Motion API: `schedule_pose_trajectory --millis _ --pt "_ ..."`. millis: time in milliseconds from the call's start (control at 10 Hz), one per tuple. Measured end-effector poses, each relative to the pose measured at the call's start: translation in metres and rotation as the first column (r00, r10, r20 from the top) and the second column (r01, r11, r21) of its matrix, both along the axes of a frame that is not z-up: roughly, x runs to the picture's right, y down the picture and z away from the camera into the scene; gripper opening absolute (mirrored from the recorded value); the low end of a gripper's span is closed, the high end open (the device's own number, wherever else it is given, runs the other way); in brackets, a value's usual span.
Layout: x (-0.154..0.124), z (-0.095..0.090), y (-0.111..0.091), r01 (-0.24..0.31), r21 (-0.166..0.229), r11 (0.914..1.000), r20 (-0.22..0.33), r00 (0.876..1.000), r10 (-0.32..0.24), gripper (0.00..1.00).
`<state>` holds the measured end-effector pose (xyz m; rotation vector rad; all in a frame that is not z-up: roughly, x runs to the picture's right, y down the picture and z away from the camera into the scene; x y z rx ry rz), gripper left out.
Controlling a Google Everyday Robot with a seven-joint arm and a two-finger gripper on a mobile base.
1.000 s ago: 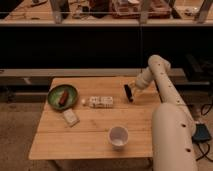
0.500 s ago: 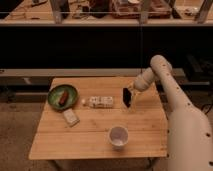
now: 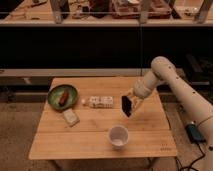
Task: Place the eraser in the ceramic cup
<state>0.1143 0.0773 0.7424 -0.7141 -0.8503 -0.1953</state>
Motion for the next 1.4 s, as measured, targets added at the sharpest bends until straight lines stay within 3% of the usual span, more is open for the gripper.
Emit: schedule_pose_trajectory --millis 300,600,1000,1100,1400 --pt "-0.03 -0.046 0.002 -0.055 -0.019 0.9983 0.102 0.993 0.057 0.0" --pt "-0.038 -0.076 0.029 -0.063 -0.09 0.9939 0.177 0.981 0.079 0.0" --pt "-0.027 -0.073 0.067 -0.021 -0.093 0.9954 0.126 0.991 0.033 0.02" --pt "-0.027 -0.071 0.072 -0.013 -0.088 0.996 0.124 0.992 0.024 0.07" --pt "-0.033 -0.07 0.085 0.022 -0.088 0.9958 0.132 0.991 -0.011 0.35"
